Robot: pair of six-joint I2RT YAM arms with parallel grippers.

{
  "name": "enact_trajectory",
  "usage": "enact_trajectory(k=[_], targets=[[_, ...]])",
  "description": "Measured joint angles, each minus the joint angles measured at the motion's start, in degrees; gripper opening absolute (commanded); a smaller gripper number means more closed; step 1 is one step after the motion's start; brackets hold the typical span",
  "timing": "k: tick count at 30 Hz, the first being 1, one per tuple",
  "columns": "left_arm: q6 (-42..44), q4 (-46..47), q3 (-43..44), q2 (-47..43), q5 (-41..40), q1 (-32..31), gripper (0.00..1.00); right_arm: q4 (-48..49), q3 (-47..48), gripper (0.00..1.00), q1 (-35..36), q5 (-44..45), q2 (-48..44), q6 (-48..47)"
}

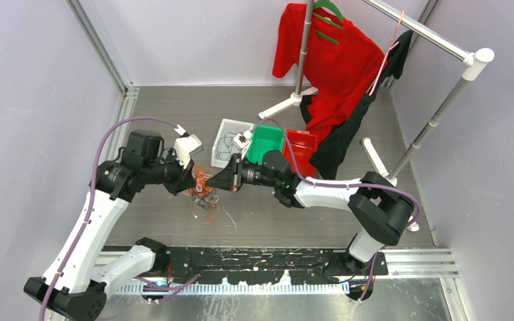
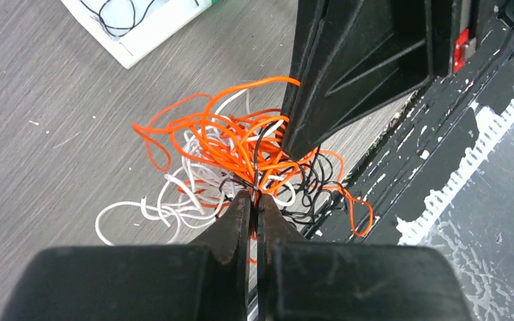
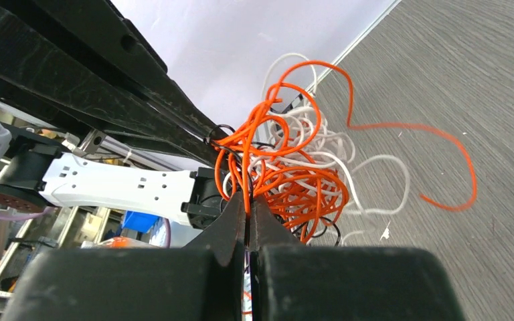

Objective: Untangle the cables
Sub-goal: Untie the cable.

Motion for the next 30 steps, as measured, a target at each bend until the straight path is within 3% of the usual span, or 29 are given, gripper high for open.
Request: enact_trajectory(k=[4,6,13,19,24,30], targets=[[1.0,0.8,-0.2,-0.7,-0.8,-0.2,0.00,2.3,-2.5,0.02,-2.0,-0.6,-0.5,1.8],[1.6,1.3,-0.4,-1.0,-1.9,-0.2,0.00,1.1,-3.5,0.07,-3.5,-0.8,-1.3,2.0],[2.7,-0.6,0.5,-0.9,-1.6,-0.3,0.00,-12.9,-3.1,0.20,-3.7,4.0,-6.1,-4.7],[0.9,-4.7,2.7,-0.6,1.7,0.0,0.00,-20.8,-3.0,0.37,-1.6,14.4,-6.4,-9.7],[-1.8,-6.2,4.0,0.5,4.7,0.0,0.00,-19.1,-2.3,0.52,3.9,19.8,-5.3,-11.8],[-3.3,-6.3,4.2,0.5,3.2,0.0,0.00,-14.8,-4.8,0.60,7.4,25.2,-6.9,-13.2]])
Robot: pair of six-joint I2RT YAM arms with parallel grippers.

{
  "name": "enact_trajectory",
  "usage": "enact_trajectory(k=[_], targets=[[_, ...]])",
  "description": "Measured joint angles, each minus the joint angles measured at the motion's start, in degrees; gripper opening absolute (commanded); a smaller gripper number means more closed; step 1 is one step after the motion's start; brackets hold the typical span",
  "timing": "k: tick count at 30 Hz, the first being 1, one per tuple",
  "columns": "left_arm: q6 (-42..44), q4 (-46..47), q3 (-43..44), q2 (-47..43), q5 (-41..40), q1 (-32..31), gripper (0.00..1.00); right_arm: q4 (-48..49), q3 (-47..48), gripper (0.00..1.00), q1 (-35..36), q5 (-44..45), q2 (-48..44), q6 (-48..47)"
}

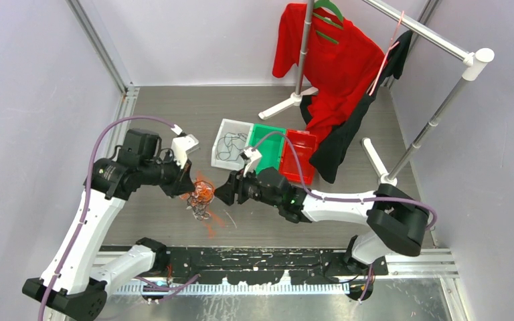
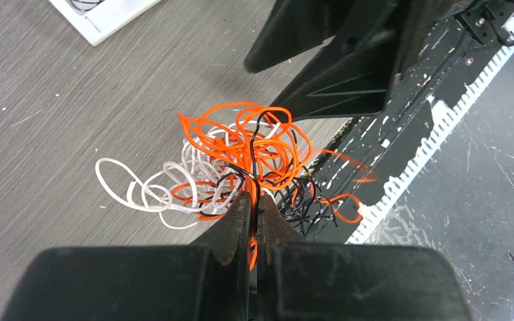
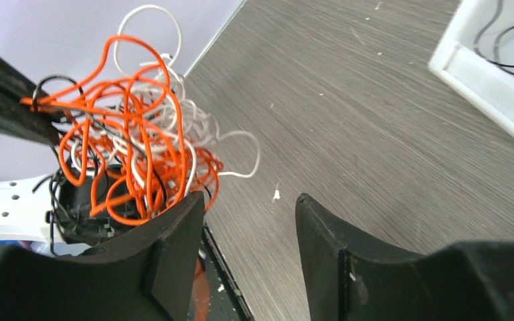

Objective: Untangle the cables
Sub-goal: Untie the cable.

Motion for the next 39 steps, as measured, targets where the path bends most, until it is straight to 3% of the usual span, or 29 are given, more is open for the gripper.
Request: enact_trajectory(k=[12,26,32,39], targets=[[-2.1,1.0,0.0,-0.5,-2.6,0.0,0.00,-6.3,-1.8,0.63,2.6,7.9,-11.4,-6.1],[-5.5,1.2,0.2,0.3,0.0,0.0,0.00,-6.3,7.8,0.64,5.7,9.8,1.0,-8.3],[-7.8,0.3,3.6,2.2,6.8,0.0,0.00,-3.9,9.4,0.66,6.2,17.0,4.3,-8.4],[-9.2,-2.0,9.8,5.4,16.8,0.5,0.00,5.4,8.4,0.65,6.3,21.8,5.4,-7.8]])
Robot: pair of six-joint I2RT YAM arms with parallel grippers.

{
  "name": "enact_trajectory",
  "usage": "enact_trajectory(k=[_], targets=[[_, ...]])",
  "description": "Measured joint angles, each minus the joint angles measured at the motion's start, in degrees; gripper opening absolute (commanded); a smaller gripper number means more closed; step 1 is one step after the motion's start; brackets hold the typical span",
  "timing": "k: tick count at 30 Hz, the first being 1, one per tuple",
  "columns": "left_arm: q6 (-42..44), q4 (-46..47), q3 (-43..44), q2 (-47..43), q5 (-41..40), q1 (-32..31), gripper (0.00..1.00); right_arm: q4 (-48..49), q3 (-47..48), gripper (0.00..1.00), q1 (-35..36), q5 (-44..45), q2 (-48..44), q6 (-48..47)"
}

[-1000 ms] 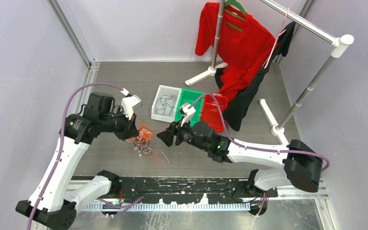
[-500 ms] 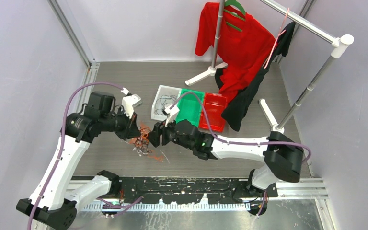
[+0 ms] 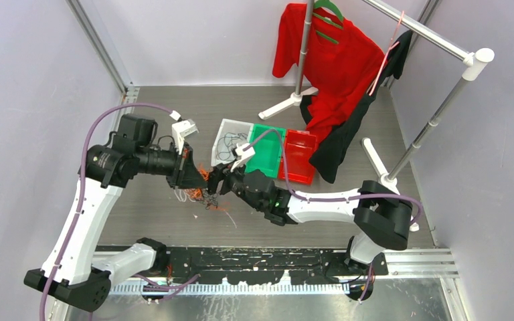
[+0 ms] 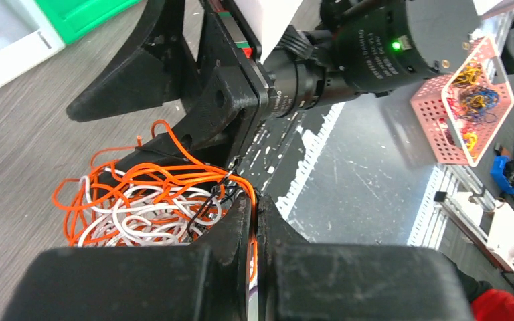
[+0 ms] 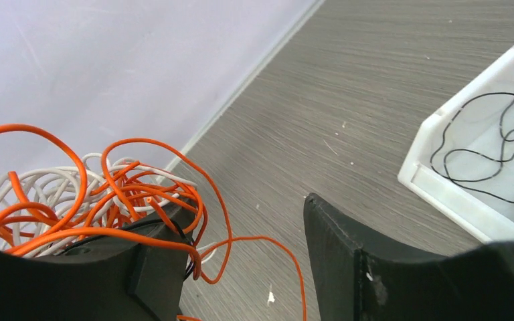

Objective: Untangle the cables
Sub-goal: Untie the cable.

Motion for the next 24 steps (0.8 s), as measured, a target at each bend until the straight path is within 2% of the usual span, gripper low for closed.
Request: enact_trajectory(k=[3,8,12,17,21,24], targets=[[0.1,-0.9,0.3,0.0,2.2,0.1,0.00,6.2,-2.8,0.62,0.1,-0.3,0.0,0.8],[2.1,-3.7,0.3,0.0,2.4,0.3,0.00,15.4,-9.4,0.51,-0.2,-2.0,0.0,3.5],[4.7,-6.4,0.4,0.0,3.7,0.3,0.00,20.0,-15.3,0.38,-1.5,-2.9,-1.0,6.2],[10.8,-11.9,3.2,0.7,6.0,0.3,0.00,19.0,-21.2,0.24,-2.0,-3.1,-7.2,7.9],[15.0,-15.7,6.3,1.4,7.6,0.3,0.00,13.4,-22.4,0.21,-2.1,-2.4,-13.8,6.6],[16.6,-17.0,8.0,2.2,6.4,0.3,0.00,8.5,-23.0,0.15,-2.1,-0.6,-18.6,4.9]])
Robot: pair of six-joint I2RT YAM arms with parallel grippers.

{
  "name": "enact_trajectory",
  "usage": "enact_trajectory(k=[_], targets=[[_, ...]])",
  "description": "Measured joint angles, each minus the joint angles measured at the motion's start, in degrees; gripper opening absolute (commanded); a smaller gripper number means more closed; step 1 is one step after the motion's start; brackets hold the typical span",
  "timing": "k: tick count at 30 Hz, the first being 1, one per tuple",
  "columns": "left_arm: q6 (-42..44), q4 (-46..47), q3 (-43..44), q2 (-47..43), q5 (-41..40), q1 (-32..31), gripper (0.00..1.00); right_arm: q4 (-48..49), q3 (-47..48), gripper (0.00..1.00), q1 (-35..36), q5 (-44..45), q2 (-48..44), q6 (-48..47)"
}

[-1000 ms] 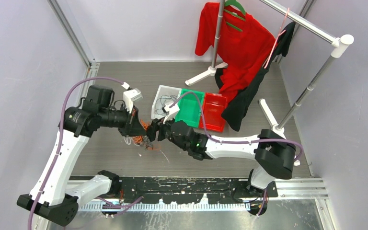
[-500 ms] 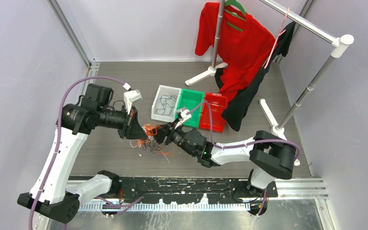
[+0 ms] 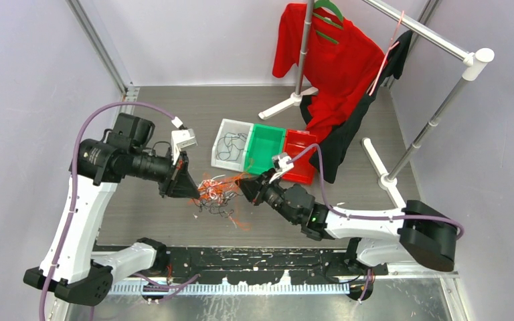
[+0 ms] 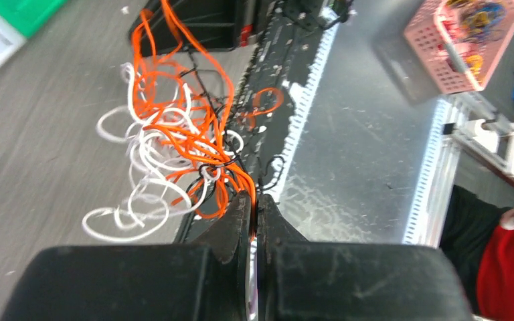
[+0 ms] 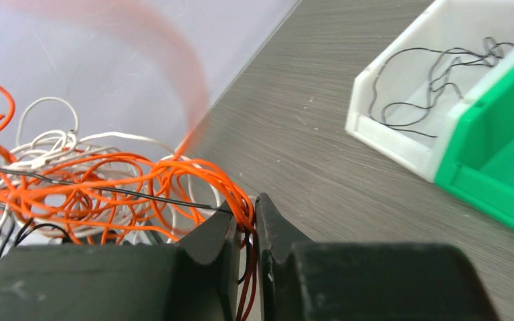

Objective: Untangle the cables
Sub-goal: Untie the cable.

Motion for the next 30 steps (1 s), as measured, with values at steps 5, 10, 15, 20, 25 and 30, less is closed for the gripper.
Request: enact_trajectory(k=[5,10,15,20,25,30], targets=[[2.2,-0.2,4.1,0.8,-9.0,-0.1,0.00,-8.2,-0.4,0.12,0.0,3.8,-4.7,-1.8],[8.3,-2.2,10.0,1.0,-19.6,-0.3,0.00,-15.6,-0.2,0.12,0.0,5.7,-6.0,-2.7],[14.8,-3.5,11.1,0.4,-31.5,-0.5,0.00,-23.0,1.4,0.11,0.0,6.5,-6.0,-3.4],[22.5,0.0,5.4,-3.5,-42.5,-0.9,0.00,-28.1,5.1,0.14,0.2,6.4,-4.5,-3.5],[30.8,6.8,-2.3,-7.8,-53.2,-1.1,0.00,-31.4,5.2,0.29,0.6,6.4,-4.5,-2.4],[34.0,12.7,-5.6,-8.5,-58.1,-1.1,0.00,-33.5,3.4,0.37,0.8,6.3,-8.4,-0.5]])
